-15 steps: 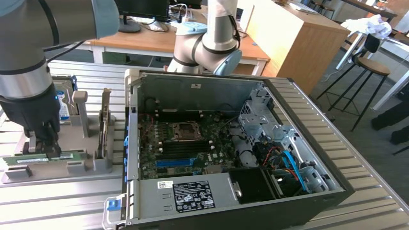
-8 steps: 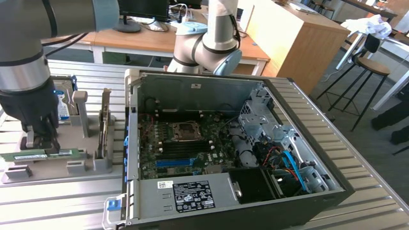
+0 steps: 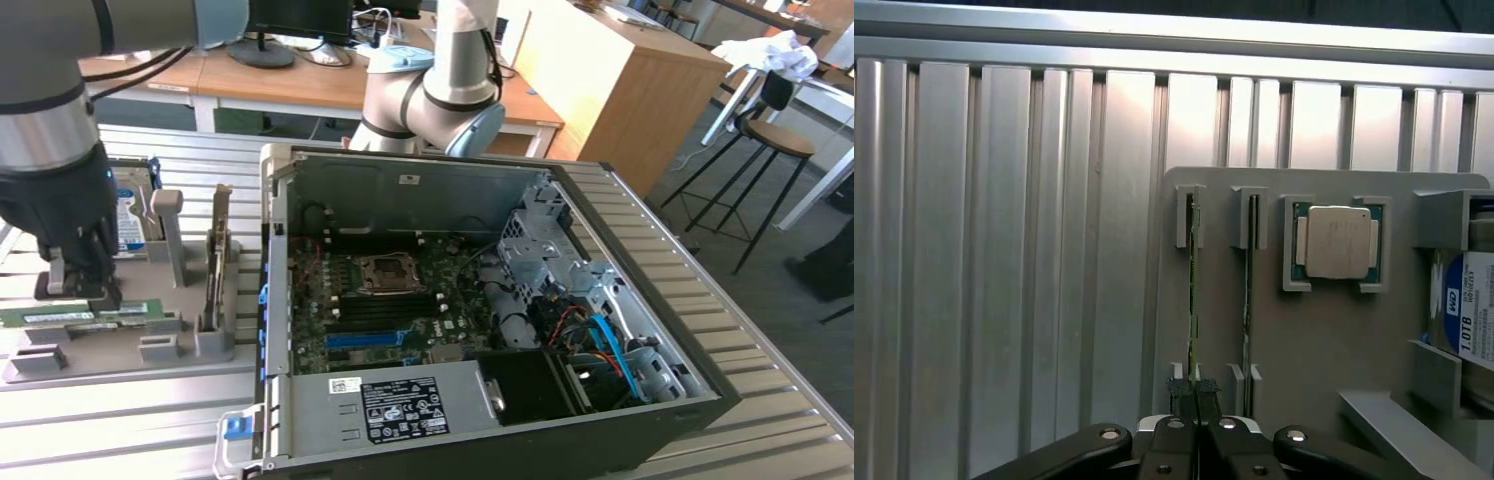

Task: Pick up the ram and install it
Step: 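Pick up the ram and move it above insertion slot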

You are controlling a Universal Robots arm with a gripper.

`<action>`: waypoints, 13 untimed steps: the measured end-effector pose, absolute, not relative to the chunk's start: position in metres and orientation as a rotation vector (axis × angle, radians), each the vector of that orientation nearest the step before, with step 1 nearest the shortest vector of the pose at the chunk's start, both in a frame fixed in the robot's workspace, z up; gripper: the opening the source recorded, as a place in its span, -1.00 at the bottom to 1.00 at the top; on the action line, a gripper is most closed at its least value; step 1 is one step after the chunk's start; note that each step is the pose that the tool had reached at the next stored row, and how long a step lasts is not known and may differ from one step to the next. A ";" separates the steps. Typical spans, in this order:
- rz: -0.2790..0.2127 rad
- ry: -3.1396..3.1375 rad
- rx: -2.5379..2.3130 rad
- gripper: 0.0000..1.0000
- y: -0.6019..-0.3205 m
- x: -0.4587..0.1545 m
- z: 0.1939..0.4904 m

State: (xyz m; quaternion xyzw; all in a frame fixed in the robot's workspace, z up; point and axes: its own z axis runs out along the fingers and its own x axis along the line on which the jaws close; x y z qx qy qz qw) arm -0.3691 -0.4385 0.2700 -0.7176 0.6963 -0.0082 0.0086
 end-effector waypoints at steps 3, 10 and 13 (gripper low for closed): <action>-0.026 2.176 -2.242 -0.77 -0.439 -0.369 0.276; -0.026 2.176 -2.242 -0.77 -0.439 -0.369 0.292; -0.026 2.176 -2.242 -0.77 -0.439 -0.369 0.298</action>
